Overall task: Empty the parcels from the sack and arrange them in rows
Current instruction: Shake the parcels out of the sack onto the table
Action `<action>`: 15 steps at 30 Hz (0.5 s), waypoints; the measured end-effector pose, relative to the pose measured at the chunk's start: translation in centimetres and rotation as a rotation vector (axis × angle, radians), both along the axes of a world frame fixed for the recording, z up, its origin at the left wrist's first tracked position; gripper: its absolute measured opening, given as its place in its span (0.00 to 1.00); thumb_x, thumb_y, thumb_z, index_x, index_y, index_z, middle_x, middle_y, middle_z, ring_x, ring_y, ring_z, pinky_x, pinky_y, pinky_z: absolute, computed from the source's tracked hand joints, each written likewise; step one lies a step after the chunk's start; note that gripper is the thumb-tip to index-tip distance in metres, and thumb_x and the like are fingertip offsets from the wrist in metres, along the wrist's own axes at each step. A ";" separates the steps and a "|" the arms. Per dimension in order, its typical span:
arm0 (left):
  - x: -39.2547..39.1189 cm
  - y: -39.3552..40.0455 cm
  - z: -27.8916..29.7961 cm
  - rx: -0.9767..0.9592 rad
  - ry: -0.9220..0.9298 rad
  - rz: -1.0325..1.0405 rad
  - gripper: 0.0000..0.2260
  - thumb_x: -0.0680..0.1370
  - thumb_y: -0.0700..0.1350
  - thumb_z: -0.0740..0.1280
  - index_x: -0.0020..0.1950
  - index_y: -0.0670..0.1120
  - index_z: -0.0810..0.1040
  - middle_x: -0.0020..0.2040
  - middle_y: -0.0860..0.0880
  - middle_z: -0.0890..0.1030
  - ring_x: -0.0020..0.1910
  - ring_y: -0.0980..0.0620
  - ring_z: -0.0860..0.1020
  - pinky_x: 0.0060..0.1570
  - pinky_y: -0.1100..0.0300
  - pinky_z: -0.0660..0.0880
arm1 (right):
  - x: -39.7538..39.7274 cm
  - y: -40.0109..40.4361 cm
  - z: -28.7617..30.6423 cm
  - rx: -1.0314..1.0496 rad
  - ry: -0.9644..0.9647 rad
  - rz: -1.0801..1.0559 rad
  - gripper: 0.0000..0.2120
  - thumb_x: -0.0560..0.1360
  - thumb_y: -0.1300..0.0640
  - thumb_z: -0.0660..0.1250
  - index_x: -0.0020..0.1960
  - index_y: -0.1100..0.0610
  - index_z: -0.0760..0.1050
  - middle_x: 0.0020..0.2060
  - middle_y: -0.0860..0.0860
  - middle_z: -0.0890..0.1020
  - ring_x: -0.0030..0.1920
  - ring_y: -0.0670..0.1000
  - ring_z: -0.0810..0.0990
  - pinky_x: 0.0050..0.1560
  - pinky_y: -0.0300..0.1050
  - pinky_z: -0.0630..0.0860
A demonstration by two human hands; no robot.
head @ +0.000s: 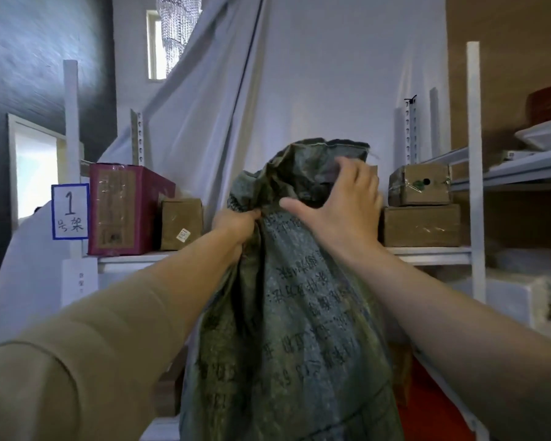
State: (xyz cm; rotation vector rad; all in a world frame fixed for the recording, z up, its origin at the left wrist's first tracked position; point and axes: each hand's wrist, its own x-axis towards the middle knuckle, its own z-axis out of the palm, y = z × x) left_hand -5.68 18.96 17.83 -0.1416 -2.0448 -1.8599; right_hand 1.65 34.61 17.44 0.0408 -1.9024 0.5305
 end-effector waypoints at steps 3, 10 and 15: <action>0.8 0.1 0.4 0.103 -0.033 -0.013 0.16 0.76 0.46 0.72 0.58 0.36 0.79 0.51 0.40 0.83 0.49 0.40 0.82 0.54 0.47 0.81 | 0.5 0.7 -3.6 -0.144 -0.495 0.060 0.69 0.54 0.20 0.69 0.80 0.56 0.45 0.79 0.57 0.55 0.78 0.60 0.54 0.76 0.60 0.53; 3.2 4.4 1.1 0.175 -0.156 -0.247 0.15 0.78 0.46 0.69 0.61 0.39 0.78 0.52 0.39 0.84 0.48 0.40 0.83 0.42 0.51 0.81 | -3.0 -1.1 -5.6 -0.463 -0.458 0.411 0.44 0.47 0.25 0.76 0.57 0.47 0.78 0.53 0.48 0.83 0.59 0.56 0.80 0.65 0.60 0.72; 4.1 2.8 0.0 -0.129 0.006 -0.352 0.29 0.69 0.62 0.76 0.62 0.45 0.79 0.59 0.44 0.83 0.54 0.46 0.82 0.55 0.50 0.79 | -2.4 -0.9 -5.2 -0.525 -0.229 0.300 0.05 0.75 0.53 0.70 0.41 0.47 0.79 0.53 0.52 0.82 0.60 0.60 0.76 0.68 0.63 0.67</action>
